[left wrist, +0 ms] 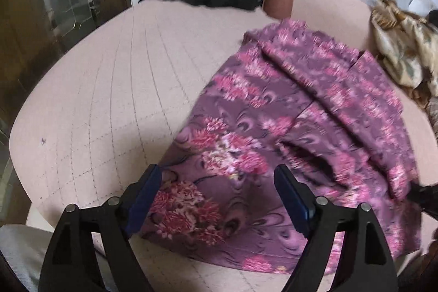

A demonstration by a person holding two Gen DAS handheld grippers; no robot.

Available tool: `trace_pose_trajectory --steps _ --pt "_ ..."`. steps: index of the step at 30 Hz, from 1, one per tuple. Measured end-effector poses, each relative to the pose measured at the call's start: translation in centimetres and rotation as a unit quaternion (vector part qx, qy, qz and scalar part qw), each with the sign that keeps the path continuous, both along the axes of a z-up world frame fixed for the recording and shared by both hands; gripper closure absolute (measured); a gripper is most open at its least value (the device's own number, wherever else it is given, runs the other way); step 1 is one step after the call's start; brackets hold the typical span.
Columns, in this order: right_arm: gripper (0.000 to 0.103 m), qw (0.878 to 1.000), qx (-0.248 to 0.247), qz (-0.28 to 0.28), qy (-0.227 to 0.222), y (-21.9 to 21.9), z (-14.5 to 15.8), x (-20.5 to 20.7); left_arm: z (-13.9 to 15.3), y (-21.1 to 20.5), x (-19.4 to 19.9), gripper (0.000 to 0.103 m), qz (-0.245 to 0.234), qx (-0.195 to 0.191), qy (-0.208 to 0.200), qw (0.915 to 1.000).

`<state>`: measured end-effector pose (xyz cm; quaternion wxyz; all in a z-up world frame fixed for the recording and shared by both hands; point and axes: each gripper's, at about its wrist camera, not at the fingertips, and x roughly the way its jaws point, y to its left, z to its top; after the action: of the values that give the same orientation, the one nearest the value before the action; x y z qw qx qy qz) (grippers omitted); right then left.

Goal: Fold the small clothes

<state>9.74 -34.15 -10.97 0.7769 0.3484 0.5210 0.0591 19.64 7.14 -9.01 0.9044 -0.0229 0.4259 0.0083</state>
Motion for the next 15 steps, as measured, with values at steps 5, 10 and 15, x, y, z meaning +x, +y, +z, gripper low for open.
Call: trace_pose_trajectory --steps 5,10,15 --pt "0.022 0.995 -0.042 -0.032 -0.081 -1.9 5.5 -5.7 1.8 3.3 -0.3 0.015 0.051 -0.01 -0.006 0.9986" --pt "0.021 0.995 -0.028 -0.096 -0.021 -4.3 3.4 -8.9 -1.2 6.7 0.5 0.014 0.1 -0.056 0.087 0.9896" --pt "0.041 0.994 -0.052 -0.061 0.068 -2.8 0.5 -7.8 -1.7 6.7 -0.3 0.014 0.067 -0.098 0.094 0.9885"
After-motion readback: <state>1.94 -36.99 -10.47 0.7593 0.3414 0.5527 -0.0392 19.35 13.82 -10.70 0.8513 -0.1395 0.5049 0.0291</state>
